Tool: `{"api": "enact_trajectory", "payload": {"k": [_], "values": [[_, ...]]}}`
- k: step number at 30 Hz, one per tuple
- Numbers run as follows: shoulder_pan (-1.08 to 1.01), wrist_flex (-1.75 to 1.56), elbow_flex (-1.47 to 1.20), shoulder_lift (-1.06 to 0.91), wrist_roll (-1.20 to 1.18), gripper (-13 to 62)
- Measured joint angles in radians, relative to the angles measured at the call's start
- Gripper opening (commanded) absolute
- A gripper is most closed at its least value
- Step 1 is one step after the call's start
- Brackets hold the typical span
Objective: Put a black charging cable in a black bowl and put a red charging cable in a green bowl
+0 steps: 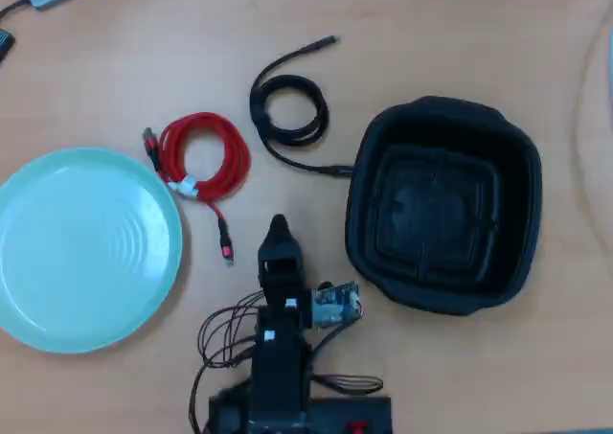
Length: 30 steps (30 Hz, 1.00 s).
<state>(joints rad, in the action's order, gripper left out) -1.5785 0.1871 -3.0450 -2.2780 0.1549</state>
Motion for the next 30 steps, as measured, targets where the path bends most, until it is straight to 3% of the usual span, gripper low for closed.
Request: {"api": "enact_trajectory", "payload": {"k": [18,30], "values": [[0.012,-0.012,0.028,0.000,-0.043,41.3],[0.035,0.138,0.268,0.000,-0.049,41.4]]}}
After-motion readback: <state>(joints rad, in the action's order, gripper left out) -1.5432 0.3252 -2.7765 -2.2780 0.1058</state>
